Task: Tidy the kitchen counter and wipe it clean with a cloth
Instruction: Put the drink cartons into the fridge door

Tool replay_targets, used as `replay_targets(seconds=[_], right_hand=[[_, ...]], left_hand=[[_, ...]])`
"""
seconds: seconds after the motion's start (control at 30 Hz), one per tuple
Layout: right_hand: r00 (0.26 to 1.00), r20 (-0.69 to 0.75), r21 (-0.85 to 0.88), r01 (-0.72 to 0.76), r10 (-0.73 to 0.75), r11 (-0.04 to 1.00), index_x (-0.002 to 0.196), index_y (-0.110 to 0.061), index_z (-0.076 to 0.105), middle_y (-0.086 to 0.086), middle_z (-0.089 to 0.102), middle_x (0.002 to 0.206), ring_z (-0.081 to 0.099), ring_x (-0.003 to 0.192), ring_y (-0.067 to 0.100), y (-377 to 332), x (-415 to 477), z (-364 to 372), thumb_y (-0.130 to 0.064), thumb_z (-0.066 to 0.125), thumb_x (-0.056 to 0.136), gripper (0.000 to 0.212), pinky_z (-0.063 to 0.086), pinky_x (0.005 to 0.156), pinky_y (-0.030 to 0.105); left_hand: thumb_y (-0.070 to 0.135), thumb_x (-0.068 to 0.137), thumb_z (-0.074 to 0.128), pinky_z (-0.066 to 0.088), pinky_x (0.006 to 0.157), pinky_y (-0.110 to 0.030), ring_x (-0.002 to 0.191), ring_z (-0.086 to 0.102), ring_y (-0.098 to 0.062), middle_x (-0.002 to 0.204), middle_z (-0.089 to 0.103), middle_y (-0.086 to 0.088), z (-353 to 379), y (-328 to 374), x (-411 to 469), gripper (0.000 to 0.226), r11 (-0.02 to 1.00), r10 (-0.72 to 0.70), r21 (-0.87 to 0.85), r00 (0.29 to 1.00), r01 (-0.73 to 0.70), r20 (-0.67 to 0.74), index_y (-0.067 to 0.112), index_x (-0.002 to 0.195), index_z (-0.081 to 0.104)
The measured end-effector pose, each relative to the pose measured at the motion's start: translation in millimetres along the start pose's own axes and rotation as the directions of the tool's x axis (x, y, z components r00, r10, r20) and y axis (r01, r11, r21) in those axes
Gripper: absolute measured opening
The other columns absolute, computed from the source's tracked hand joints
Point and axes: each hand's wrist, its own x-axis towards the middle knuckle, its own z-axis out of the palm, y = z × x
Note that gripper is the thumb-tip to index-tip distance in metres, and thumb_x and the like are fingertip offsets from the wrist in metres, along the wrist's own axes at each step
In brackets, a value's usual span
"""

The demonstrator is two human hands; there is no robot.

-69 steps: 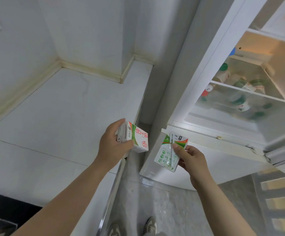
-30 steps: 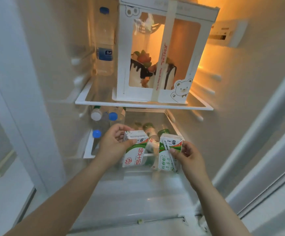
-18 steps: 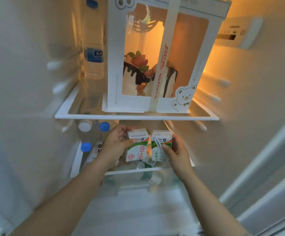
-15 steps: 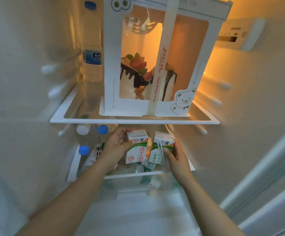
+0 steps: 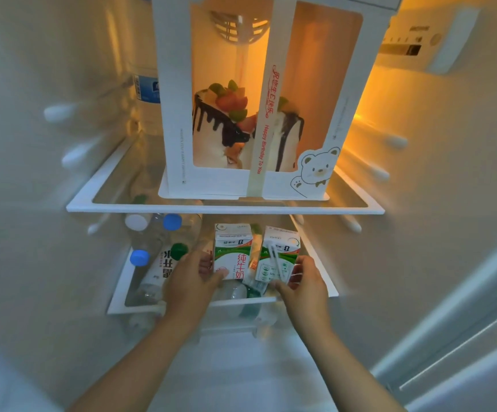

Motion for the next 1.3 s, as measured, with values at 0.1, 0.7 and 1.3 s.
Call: replay_targets(seconds=[0.1,0.7,1.3], right_hand=[[1.000,0.011,-0.102,0.030,-0.029,0.994,0.101,-0.028,0.052,-0.015,0.062,0.097,0.062,0.084,0.004,-5.1,11.0,2.7,-0.013,0.073,0.080,0.033,0.044,0.058,0.010],[0.998,-0.040,-0.452,0.030,-0.054,0.891,0.099,-0.028,0.058,-0.007,0.061,0.096,0.056,0.077,0.014,-8.1,69.3,36.5,-0.039,0.064,0.086,0.018,0.047,0.065,0.030],[0.997,0.006,-0.341,0.080,-0.083,0.937,0.122,-0.017,0.062,0.000,0.064,0.121,0.058,0.108,0.021,-19.7,-0.8,14.3,-0.033,0.072,0.081,0.045,0.047,0.089,0.031]], left_hand=[[0.044,0.082,0.070,0.056,0.072,-0.038,0.079,0.061,-0.006,0.095,0.065,0.014,4.1,1.6,7.8,0.023,0.992,0.008,0.126,1.000,-0.008,0.006,0.031,0.099,0.059],[0.045,0.093,0.054,0.052,0.068,-0.030,0.076,0.058,-0.015,0.092,0.060,0.008,15.5,27.7,35.9,0.022,0.944,-0.048,0.324,0.997,0.064,-0.058,0.026,0.103,0.054],[0.029,0.088,0.065,0.037,0.060,-0.025,0.082,0.057,-0.017,0.103,0.063,0.001,10.3,20.2,19.9,0.022,0.964,0.033,0.265,0.998,-0.016,-0.058,0.018,0.105,0.057]])
